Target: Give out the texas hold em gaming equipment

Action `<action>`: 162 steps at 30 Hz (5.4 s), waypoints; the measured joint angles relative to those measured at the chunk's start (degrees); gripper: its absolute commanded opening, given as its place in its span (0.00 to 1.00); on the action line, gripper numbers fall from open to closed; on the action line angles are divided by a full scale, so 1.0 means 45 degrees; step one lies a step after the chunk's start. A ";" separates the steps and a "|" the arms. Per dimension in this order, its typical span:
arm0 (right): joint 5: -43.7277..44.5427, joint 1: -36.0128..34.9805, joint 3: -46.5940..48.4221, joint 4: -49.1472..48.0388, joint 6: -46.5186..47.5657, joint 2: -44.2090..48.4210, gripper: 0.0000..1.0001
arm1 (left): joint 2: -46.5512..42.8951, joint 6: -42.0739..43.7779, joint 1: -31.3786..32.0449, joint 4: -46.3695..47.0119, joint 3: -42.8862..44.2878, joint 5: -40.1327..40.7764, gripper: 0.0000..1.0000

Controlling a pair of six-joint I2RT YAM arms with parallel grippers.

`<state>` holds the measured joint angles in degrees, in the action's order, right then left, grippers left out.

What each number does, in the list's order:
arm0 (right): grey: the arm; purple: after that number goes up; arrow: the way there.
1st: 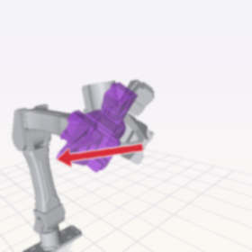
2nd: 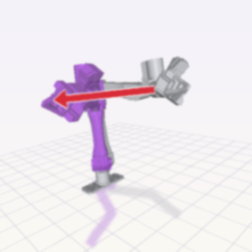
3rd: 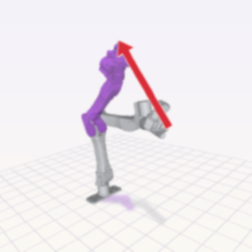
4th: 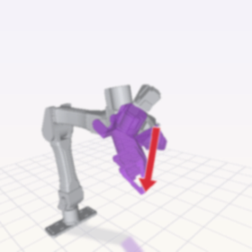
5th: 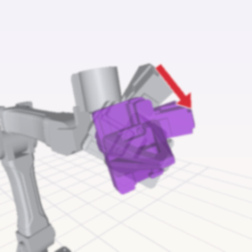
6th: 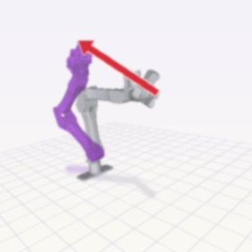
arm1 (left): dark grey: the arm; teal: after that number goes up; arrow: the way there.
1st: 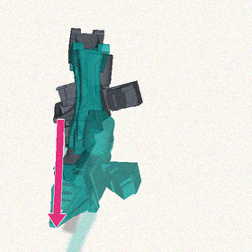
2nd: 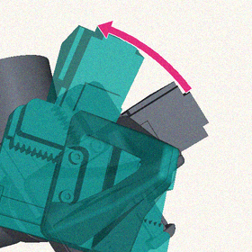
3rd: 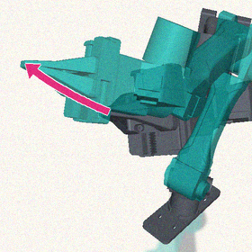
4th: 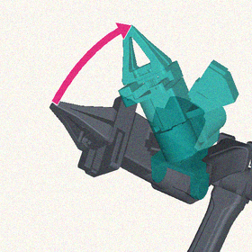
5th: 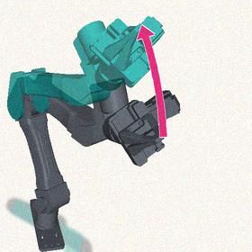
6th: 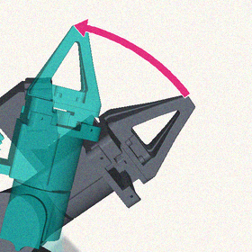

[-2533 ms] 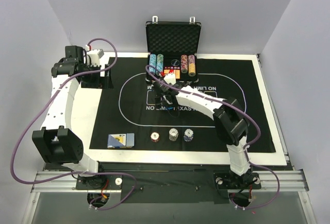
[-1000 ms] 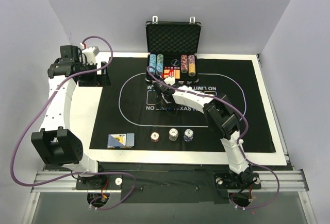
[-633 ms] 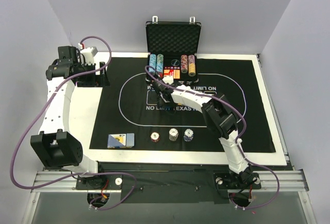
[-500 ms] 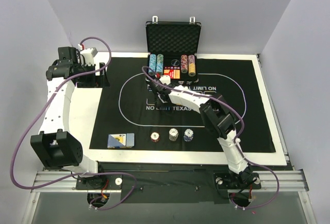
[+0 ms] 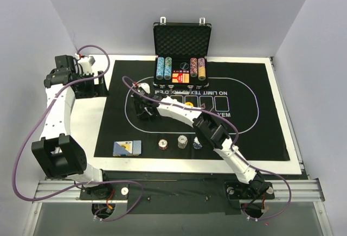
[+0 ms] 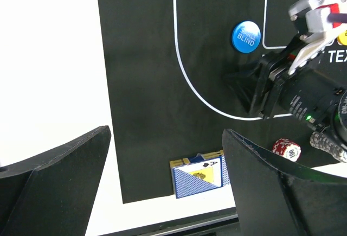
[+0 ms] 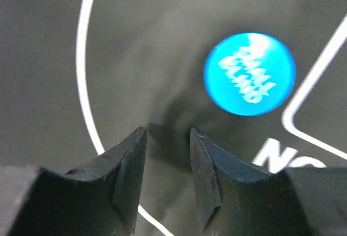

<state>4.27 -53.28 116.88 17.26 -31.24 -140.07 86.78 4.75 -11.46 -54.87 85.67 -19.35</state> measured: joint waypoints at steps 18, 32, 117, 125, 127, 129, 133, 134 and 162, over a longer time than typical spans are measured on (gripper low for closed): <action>-0.2482 -0.0078 -0.0612 -0.1331 -0.0141 0.0355 0.80 | 0.0000 0.0102 -0.0379 0.0005 -0.0170 -0.0277 0.95; 0.0160 0.1506 -0.0403 -0.0199 0.0777 0.0806 0.82 | 0.0000 0.0044 -0.0457 0.0005 -0.0199 -0.0641 0.95; 0.4007 0.5323 -0.8879 -0.0602 -0.1088 0.6013 0.61 | -0.0180 0.0194 -0.1452 -0.0044 -0.0233 -0.1209 0.96; 0.3954 0.5513 -0.9462 -0.1001 -0.1438 0.6013 0.60 | -0.0189 0.0194 -0.1452 -0.0044 -0.0233 -0.1214 0.95; 0.3929 0.5513 -0.9588 -0.1151 -0.1443 0.6013 0.62 | -0.0189 0.0194 -0.1452 -0.0044 -0.0233 -0.1214 0.95; 0.3891 0.5513 -0.9719 -0.1205 -0.1467 0.6013 0.62 | -0.0199 0.0194 -0.1452 -0.0044 -0.0233 -0.1214 0.95; 0.3881 0.5513 -0.9709 -0.1229 -0.1481 0.6013 0.63 | -0.0306 0.0219 -0.1452 -0.0053 -0.0233 -0.1209 0.96; 0.3881 0.5513 -0.9690 -0.1209 -0.1472 0.6013 0.63 | -0.0350 0.0243 -0.1452 -0.0053 -0.0233 -0.1209 0.95; 0.5032 0.5275 -1.6169 0.0865 -0.4648 1.1531 0.44 | -0.0627 0.0738 -0.1452 -0.0214 -0.0233 -0.1205 0.96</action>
<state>26.92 -29.54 44.12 21.15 -52.16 -88.18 83.96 8.08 -18.00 -55.83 84.62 -24.77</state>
